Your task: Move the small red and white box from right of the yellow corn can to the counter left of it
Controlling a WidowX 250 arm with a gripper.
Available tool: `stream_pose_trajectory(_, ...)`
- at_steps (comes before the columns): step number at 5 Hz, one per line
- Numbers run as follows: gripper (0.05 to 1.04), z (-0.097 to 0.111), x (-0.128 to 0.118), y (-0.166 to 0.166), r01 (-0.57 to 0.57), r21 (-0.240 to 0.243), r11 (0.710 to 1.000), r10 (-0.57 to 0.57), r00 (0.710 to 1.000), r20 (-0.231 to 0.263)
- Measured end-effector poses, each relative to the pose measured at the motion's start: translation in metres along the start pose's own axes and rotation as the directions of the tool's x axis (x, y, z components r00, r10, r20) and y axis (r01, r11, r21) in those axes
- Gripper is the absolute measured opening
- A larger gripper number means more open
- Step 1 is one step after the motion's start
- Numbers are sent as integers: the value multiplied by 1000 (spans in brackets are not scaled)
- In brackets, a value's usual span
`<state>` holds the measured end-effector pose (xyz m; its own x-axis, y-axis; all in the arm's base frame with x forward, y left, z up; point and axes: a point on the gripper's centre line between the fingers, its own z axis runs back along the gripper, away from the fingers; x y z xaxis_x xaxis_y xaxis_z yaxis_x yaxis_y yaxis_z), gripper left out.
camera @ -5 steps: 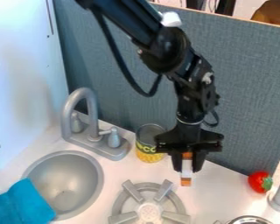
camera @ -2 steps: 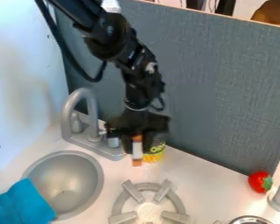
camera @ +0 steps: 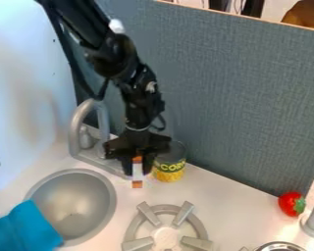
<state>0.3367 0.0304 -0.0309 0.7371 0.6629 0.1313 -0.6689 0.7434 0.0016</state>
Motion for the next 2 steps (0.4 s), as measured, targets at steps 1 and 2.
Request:
stream_pose_trajectory(1,414,-9,-1,5,35,33,999,-35,999,-4)
stream_pose_trajectory(2,414,-18,0,9,33,50,998,-34,999,16)
